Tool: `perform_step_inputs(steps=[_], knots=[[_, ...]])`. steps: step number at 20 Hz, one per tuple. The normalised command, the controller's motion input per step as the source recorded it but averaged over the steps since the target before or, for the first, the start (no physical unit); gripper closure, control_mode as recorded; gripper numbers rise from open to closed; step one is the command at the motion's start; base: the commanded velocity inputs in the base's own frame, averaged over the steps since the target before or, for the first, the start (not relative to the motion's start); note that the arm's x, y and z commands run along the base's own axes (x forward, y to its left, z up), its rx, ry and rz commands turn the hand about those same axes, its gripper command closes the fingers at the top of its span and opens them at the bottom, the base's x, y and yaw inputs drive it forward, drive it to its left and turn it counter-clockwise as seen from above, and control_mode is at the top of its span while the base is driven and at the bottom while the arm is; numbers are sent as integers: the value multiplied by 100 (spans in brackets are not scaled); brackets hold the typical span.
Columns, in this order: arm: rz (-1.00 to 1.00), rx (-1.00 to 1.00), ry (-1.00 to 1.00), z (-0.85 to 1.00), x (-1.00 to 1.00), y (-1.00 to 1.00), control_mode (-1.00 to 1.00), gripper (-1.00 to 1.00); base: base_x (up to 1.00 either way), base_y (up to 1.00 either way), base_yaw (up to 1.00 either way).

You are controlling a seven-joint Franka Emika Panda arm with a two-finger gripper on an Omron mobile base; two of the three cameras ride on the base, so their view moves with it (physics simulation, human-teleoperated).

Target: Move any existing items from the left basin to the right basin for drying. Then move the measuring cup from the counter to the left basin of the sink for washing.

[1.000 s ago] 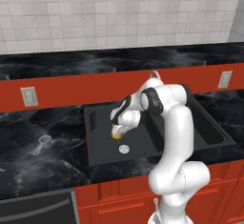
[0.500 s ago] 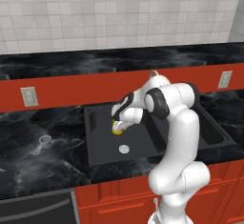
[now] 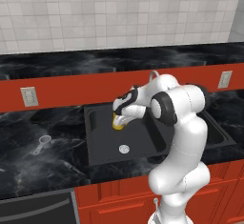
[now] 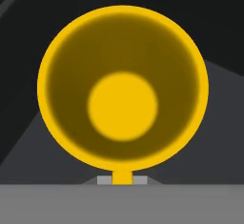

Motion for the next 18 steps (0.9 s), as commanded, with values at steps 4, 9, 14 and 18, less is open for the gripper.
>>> perform_step_inputs(steps=[4, 9, 14, 18], knots=[[0, 0, 0, 44, -16, 0, -100, 100, 0, 0, 0], [0, 0, 0, 36, -23, 0, -100, 100, 0, 0, 0], [0, 0, -1, 39, -33, -4, -100, 100, 0, 0, 0], [0, 0, 0, 35, -34, -9, -100, 100, 0, 0, 0]])
